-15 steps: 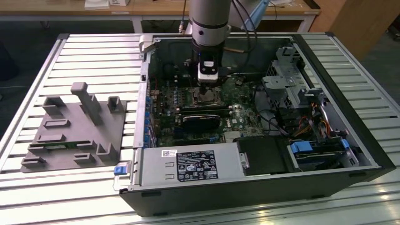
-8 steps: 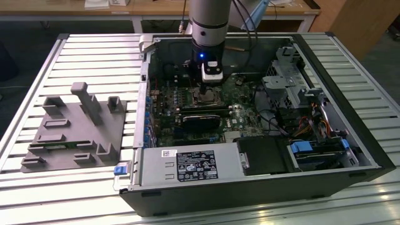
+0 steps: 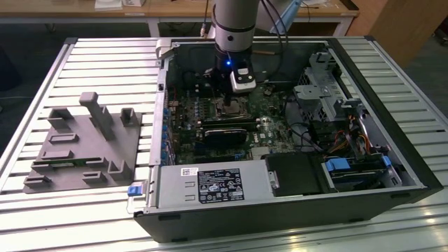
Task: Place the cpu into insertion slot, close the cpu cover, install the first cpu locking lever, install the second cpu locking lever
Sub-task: 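Close the cpu cover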
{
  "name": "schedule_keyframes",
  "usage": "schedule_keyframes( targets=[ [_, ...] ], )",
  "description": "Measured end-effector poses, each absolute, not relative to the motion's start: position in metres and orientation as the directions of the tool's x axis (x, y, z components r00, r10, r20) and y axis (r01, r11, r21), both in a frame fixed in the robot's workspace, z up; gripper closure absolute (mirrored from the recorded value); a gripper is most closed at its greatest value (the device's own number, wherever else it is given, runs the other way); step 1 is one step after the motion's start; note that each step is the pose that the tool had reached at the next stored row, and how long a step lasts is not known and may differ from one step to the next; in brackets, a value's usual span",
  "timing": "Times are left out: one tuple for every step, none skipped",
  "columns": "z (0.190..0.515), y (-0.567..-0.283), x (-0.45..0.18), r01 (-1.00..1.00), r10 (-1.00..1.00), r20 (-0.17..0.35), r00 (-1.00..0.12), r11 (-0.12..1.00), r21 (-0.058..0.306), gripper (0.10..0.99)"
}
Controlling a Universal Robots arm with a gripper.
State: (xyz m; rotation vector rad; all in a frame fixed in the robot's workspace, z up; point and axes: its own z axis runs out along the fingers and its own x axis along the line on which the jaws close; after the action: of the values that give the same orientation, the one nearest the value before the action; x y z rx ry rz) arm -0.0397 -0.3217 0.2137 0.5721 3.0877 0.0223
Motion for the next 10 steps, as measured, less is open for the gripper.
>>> schedule_keyframes(
  targets=[
    [0.2136, -0.3217, -0.0397, 0.341, 0.341, 0.001, -0.940, 0.940, 0.014, 0.980],
    [0.2135, -0.3217, -0.0397, 0.324, 0.324, 0.001, -0.946, 0.946, 0.014, 0.980],
    [0.2134, -0.3217, -0.0397, 0.306, 0.306, 0.001, -0.952, 0.952, 0.014, 0.980],
    [0.2132, -0.3217, -0.0397, 0.288, 0.288, 0.001, -0.957, 0.957, 0.014, 0.980],
    [0.2131, -0.3217, -0.0397, 0.271, 0.271, 0.001, -0.962, 0.962, 0.014, 0.980],
    [0.2129, -0.3217, -0.0397, 0.254, 0.254, 0.001, -0.967, 0.967, 0.014, 0.980],
    [0.2128, -0.3217, -0.0397, 0.237, 0.237, 0.001, -0.972, 0.972, 0.014, 0.980],
    [0.2126, -0.3217, -0.0397, 0.219, 0.219, 0.001, -0.976, 0.976, 0.014, 0.980],
    [0.2125, -0.3217, -0.0397, 0.201, 0.201, 0.001, -0.980, 0.979, 0.014, 0.980],
    [0.2123, -0.3217, -0.0397, 0.184, 0.184, 0.001, -0.983, 0.983, 0.014, 0.980]
  ],
)
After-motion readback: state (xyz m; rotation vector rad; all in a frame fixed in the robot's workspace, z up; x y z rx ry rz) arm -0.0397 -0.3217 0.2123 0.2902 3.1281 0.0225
